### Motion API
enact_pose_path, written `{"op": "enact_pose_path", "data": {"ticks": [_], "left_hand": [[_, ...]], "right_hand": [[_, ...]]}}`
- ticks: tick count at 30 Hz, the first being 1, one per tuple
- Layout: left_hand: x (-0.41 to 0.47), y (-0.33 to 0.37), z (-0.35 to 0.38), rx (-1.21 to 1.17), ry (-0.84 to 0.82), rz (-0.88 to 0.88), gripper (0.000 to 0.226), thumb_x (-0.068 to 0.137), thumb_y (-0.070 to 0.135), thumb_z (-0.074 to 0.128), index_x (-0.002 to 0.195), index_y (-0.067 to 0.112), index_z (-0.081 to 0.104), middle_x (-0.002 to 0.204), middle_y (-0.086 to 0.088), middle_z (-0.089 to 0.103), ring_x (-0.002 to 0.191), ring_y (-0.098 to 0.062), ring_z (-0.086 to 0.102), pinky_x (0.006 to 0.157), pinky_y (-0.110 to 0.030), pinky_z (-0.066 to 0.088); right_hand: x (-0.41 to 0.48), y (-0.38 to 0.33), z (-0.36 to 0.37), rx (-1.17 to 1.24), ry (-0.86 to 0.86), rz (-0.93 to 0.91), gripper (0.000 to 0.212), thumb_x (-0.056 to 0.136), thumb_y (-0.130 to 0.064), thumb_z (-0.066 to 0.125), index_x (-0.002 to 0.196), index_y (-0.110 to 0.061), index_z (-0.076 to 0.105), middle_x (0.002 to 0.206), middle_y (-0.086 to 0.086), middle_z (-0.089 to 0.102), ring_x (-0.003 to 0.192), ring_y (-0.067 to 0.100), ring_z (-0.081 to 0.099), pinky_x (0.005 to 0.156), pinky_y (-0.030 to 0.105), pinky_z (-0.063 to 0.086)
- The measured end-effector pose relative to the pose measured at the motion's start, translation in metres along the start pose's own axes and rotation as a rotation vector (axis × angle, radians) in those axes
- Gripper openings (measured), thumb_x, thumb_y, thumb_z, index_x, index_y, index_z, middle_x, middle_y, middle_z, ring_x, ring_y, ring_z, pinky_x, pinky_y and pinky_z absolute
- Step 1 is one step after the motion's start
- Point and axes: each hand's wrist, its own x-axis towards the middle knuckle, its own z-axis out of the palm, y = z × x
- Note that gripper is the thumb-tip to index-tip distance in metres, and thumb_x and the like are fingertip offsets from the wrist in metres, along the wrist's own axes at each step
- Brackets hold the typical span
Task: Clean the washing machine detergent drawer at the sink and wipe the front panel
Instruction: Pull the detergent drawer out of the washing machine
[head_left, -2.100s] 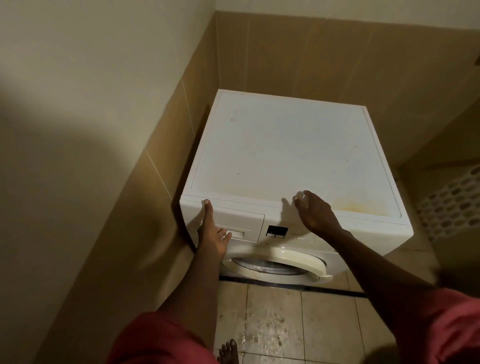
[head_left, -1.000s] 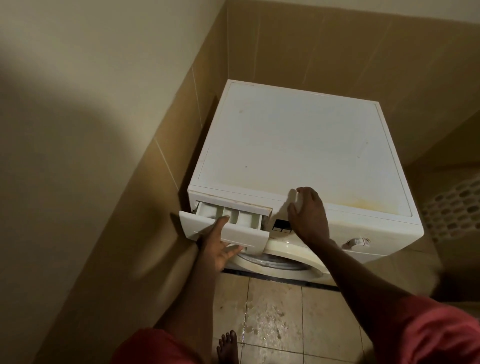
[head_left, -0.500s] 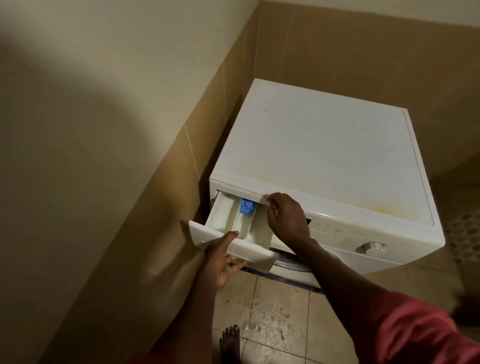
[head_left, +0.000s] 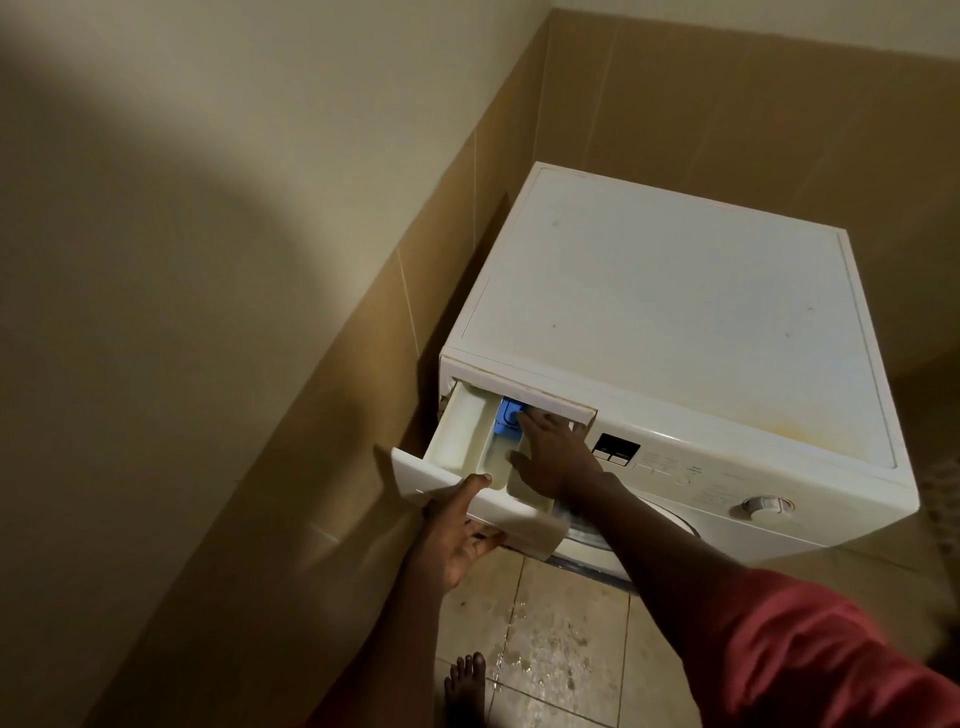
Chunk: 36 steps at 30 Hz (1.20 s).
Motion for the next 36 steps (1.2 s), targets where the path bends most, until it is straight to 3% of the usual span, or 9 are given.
{"op": "enact_pose_path", "data": {"ticks": [7,15,21,31,36], "left_hand": [[0.004,-0.001,-0.002,0.033,-0.005,0.007,0.064,0.082,0.014,0.072,0.138,0.012,0.041,0.129,-0.024,0.057,0.117,-0.038,0.058,0.094,-0.056,0.051],[0.003,-0.001,-0.001,0.043,-0.01,0.005,0.057,0.084,0.013,0.07,0.134,0.013,0.043,0.128,-0.023,0.055,0.117,-0.038,0.057,0.098,-0.057,0.048],[-0.001,0.0,0.003,0.028,0.028,0.01,0.063,0.081,0.011,0.072,0.136,0.011,0.041,0.127,-0.024,0.054,0.116,-0.04,0.056,0.095,-0.057,0.051],[-0.024,-0.009,-0.01,-0.009,0.077,-0.016,0.056,0.084,0.006,0.067,0.134,0.004,0.043,0.121,-0.026,0.056,0.105,-0.04,0.059,0.086,-0.057,0.053],[-0.046,-0.017,-0.029,0.029,0.057,-0.05,0.033,0.084,0.004,0.067,0.113,0.002,0.053,0.13,-0.029,0.052,0.116,-0.045,0.055,0.091,-0.062,0.05]], "right_hand": [[0.003,-0.011,0.004,-0.058,-0.113,-0.006,0.073,0.099,-0.045,0.041,0.154,-0.016,0.003,0.163,0.002,-0.002,0.149,0.028,0.003,0.117,0.05,0.015],[0.009,-0.017,-0.002,-0.195,-0.132,0.038,0.074,0.097,-0.049,0.045,0.154,-0.02,0.01,0.163,-0.001,0.006,0.148,0.03,0.013,0.11,0.061,0.023],[0.014,-0.017,-0.001,-0.206,-0.136,0.046,0.076,0.095,-0.048,0.05,0.154,-0.019,0.013,0.16,0.002,0.02,0.134,0.029,0.042,0.098,0.05,0.043],[-0.008,-0.021,0.012,-0.167,-0.112,-0.026,0.073,0.094,-0.048,0.051,0.153,-0.018,0.019,0.161,0.003,0.018,0.133,0.03,0.041,0.097,0.045,0.045],[-0.035,-0.021,0.026,-0.083,-0.097,-0.053,0.068,0.094,-0.044,0.053,0.151,-0.017,0.025,0.159,0.001,0.02,0.13,0.027,0.043,0.099,0.043,0.045]]}}
